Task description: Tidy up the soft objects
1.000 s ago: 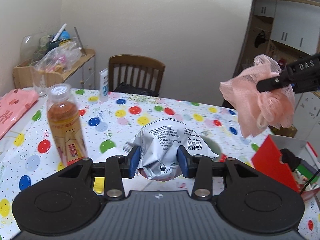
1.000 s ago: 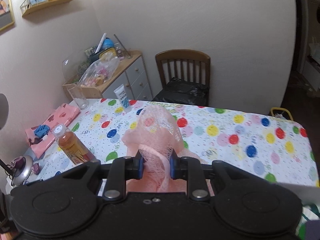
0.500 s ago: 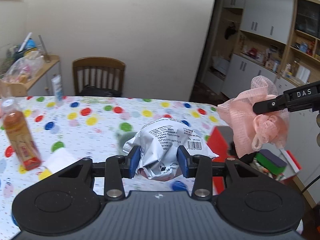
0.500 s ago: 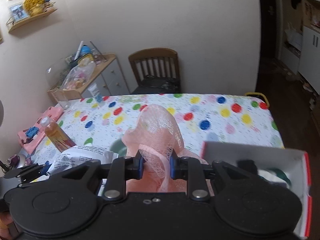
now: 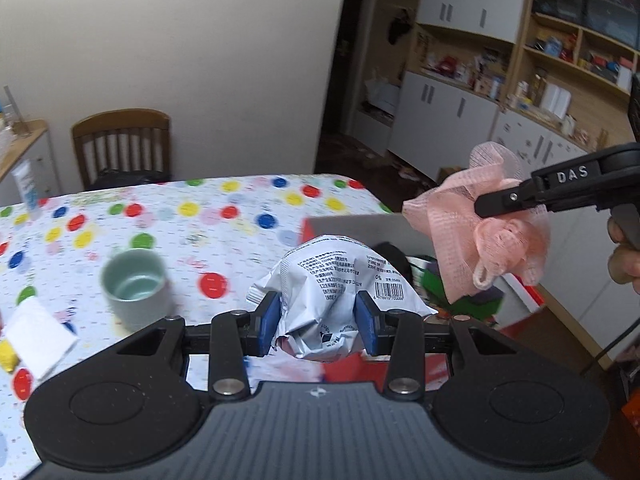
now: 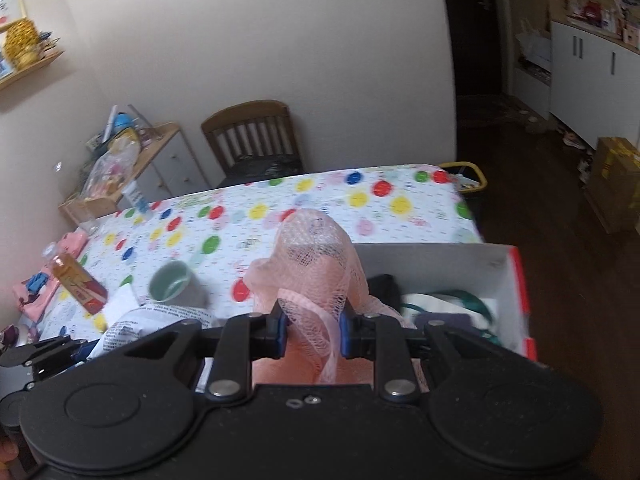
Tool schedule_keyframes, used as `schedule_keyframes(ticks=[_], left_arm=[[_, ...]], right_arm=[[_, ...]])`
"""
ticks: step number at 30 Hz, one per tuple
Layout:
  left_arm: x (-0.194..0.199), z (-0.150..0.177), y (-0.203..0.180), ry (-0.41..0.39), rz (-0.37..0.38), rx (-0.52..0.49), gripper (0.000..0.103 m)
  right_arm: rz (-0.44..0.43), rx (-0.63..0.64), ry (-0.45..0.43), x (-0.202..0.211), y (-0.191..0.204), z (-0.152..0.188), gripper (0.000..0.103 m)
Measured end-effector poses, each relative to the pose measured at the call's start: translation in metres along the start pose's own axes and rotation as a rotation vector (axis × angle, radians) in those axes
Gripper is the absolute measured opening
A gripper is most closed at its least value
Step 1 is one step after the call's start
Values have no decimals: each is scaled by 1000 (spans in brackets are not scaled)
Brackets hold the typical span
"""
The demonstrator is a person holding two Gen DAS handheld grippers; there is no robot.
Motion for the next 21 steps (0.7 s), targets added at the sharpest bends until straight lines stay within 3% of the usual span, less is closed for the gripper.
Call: schedule_keyframes(ticks=[9, 21], left_arm=[[-33, -7, -58, 55, 27, -85, 40], [-76, -17, -107, 107, 5, -159, 40]], right_arm=[[46, -66, 4, 1, -63, 10, 23], [87, -82, 44, -31, -103, -5, 23]])
Point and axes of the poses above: each gripper's, at about its wrist camera, not at the fingertips, and x roughly against the way its jaws point, y to its left, z to its underside, the point moved 2 cm from there along -x, roughly the way its jaws point, and after that the axes turned 13 degrees about y, right-handed, at the moved point
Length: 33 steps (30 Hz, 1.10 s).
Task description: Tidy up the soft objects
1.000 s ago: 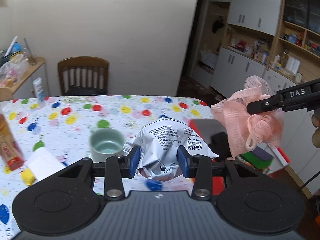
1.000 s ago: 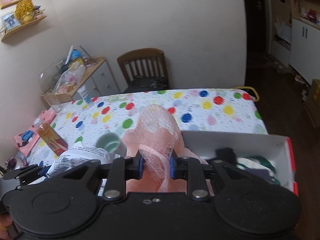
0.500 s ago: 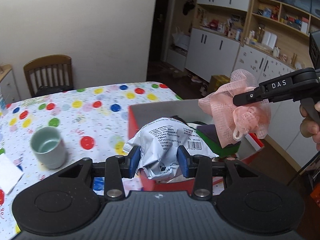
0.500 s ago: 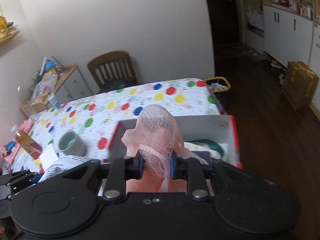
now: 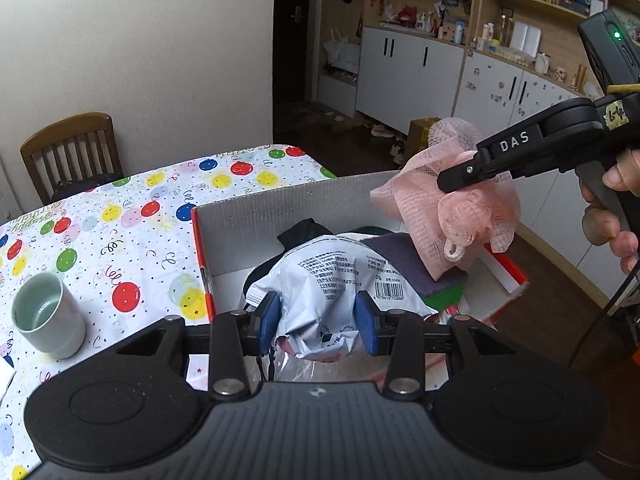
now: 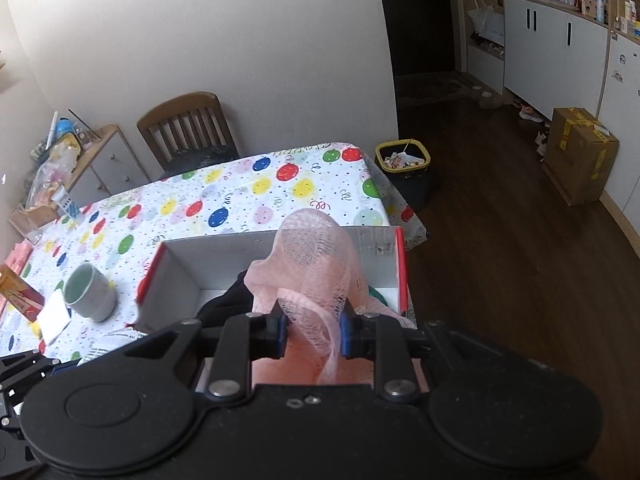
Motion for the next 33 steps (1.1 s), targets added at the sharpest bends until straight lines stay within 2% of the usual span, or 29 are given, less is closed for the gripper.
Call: schedule_keyframes(ticks=[15, 26, 33], left_arm=[[-43, -16, 0, 60, -29, 38, 40], [-58, -14, 3, 159, -2, 48, 42], [-58, -11, 8, 176, 13, 74, 46]], right_arm=[[17, 56, 57, -46, 2, -28, 23], [37, 108, 114, -69, 10, -23, 24], [37, 121, 113, -61, 11, -23, 32]])
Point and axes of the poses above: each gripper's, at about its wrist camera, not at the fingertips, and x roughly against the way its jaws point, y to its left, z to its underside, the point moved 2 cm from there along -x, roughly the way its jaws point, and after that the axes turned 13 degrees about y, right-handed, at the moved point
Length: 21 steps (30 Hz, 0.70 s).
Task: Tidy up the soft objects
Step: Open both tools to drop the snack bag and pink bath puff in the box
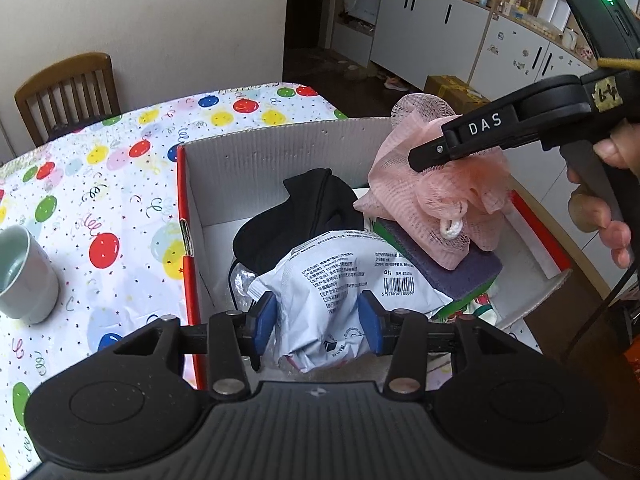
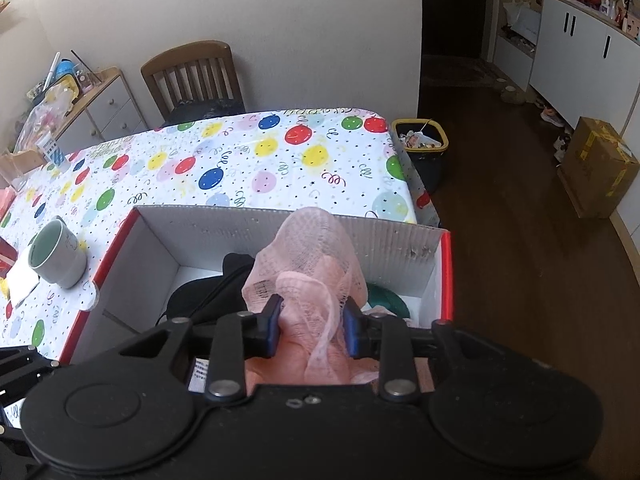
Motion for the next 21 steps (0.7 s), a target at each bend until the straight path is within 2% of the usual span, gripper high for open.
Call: schedule_keyframes(ticks=[4, 7, 11, 15, 21], left_arm=[[3, 3, -1, -10, -18, -6, 51], [7, 4, 1, -26, -11, -2, 63], [16, 6, 1, -58, -3, -7, 64], [25, 9, 2, -75, 13, 2, 64], [43, 13, 8, -108, 29, 18, 64]], right_arm=[[-2, -5, -5, 5, -1, 2, 41], [3, -4, -10, 9, -2, 4, 51], [2, -1, -17, 16, -1, 5, 55], [3, 8, -34, 28, 2, 7, 65], [-14, 17, -59, 46, 10, 11, 72]])
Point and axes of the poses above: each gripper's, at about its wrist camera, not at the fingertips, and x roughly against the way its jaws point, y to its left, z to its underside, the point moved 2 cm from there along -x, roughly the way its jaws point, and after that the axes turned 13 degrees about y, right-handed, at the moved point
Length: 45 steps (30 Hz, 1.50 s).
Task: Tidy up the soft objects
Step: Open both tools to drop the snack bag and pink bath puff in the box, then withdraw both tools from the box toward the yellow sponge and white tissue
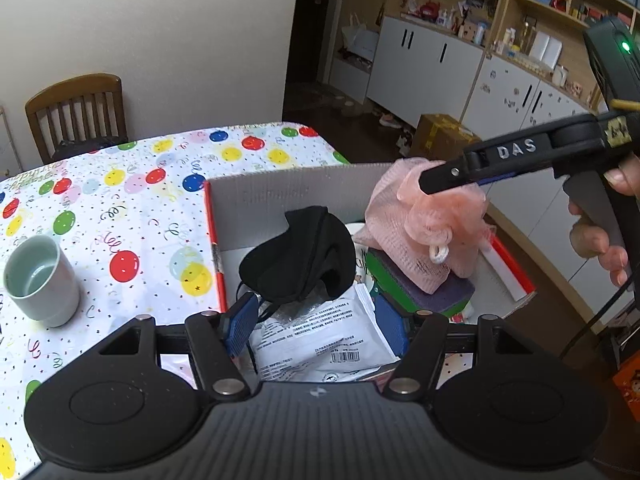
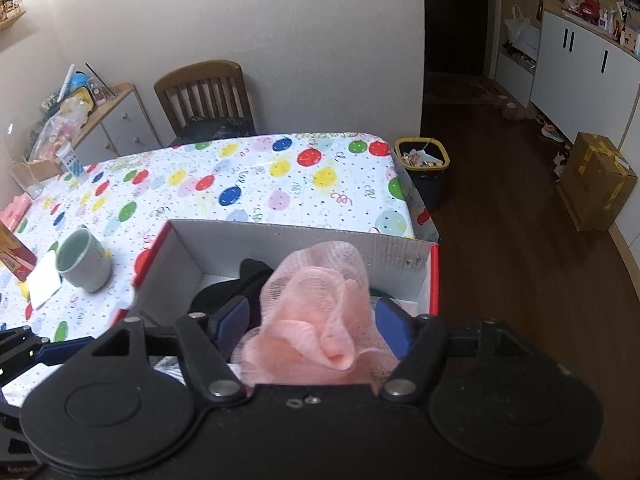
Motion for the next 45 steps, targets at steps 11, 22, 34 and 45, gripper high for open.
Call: schedule_keyframes(ticks=[11, 22, 34, 45], left_arm=[[46, 10, 25, -85, -21, 50, 64], [91, 33, 77, -164, -92, 113, 77], [120, 64, 173, -175, -133, 220, 84], [133, 91, 264, -160, -196, 307, 85]], right_arm=[[-92, 100, -90, 46, 50, 9, 83], [-184, 228, -100, 48, 131, 6, 89], [-260, 334, -43, 20, 238, -1, 95], [-302, 435, 9, -19, 335, -5, 101]])
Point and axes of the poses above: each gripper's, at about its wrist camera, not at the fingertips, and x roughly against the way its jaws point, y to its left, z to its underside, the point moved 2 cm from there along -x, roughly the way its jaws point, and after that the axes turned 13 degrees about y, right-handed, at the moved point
